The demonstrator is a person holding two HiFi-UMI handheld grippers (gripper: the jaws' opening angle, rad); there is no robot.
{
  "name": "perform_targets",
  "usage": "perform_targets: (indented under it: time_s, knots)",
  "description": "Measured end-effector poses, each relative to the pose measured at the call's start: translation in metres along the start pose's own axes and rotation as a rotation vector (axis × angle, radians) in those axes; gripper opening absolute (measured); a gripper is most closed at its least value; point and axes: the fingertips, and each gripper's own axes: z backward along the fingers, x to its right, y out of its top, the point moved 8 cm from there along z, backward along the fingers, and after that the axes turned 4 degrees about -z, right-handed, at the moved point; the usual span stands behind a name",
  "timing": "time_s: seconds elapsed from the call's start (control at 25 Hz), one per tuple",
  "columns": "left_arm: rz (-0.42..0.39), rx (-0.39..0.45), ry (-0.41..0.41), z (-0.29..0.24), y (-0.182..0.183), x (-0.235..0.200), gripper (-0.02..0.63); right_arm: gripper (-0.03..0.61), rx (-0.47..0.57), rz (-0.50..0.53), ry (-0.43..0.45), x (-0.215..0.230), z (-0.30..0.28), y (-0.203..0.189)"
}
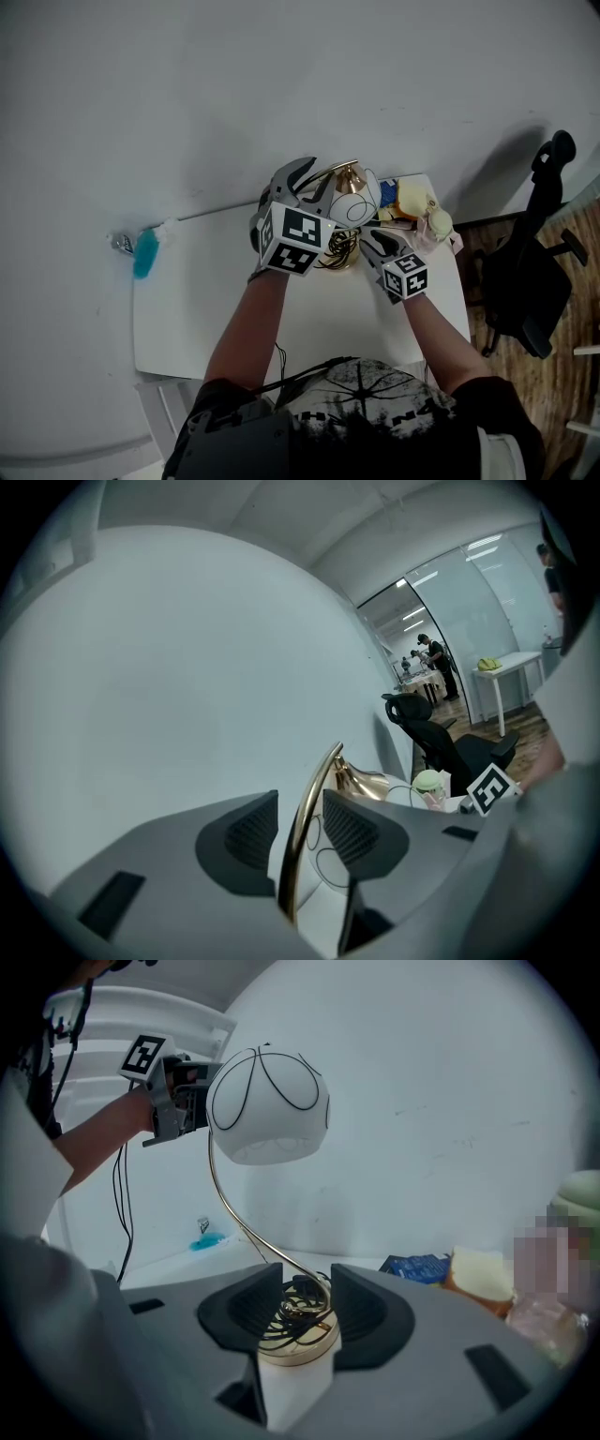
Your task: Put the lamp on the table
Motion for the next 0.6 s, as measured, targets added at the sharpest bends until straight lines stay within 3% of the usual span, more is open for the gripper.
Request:
perform_targets:
  time_s: [0.32,0.6]
  knots:
    - [0.02,0.01,0.034,0.016,0.003,0.001,0.152,0.155,-0.018,0.037,0.015,-0.009,0.007,-0.002]
    - [0.084,0.046,0.043,0.042,0.004,0.011,0.152,0.155,0.032,0.036,0.095,-0.024,0.021,0.01]
